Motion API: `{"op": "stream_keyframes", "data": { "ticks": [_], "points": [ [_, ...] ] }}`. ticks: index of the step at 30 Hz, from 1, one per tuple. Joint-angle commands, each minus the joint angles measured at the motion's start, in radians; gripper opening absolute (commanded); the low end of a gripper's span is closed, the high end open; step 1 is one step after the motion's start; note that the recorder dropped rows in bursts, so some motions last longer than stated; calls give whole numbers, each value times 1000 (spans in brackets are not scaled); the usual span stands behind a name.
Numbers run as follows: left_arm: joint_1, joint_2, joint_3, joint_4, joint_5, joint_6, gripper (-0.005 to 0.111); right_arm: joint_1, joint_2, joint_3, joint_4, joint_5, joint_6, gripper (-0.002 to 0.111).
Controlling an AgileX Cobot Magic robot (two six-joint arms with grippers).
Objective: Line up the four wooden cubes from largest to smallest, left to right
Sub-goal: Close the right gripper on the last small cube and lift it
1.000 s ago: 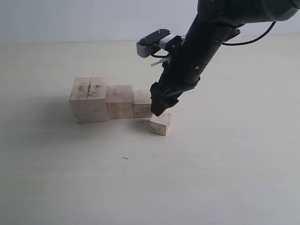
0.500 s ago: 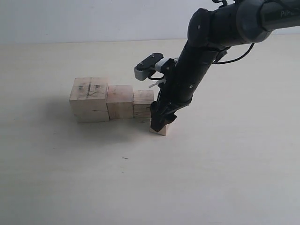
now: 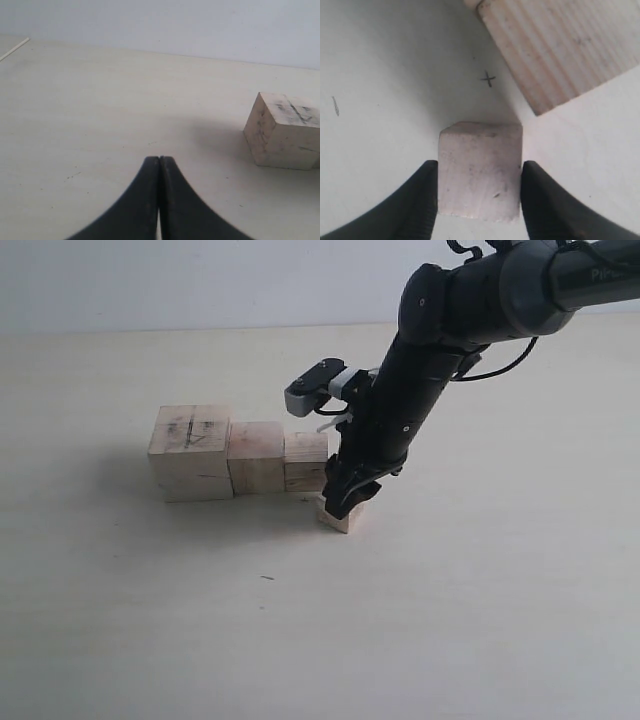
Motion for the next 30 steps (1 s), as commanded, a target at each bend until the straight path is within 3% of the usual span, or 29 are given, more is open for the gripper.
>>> {"op": "stream_keyframes", "data": {
  "ticks": [1,4,6,13,19,26,30],
  "points": [
    [-5,-6,2,2,-11,0,0,0,-2,5,-46,34,0,29],
    [-5,-6,2,2,-11,0,0,0,-2,5,-86,41,44,8],
    [-5,-6,2,2,-11,0,0,0,-2,5,-113,46,70,0],
    [-5,-6,2,2,-11,0,0,0,-2,5,-262,48,154,0],
    [-5,-6,2,2,-11,0,0,-29,-2,-8,-268,68,76,0],
    [-5,-6,2,2,-11,0,0,-163,-2,-115,-139,161,13,0],
    [-5,-6,2,2,-11,0,0,-185,-2,-167,-108,205,-126,0]
  ]
}}
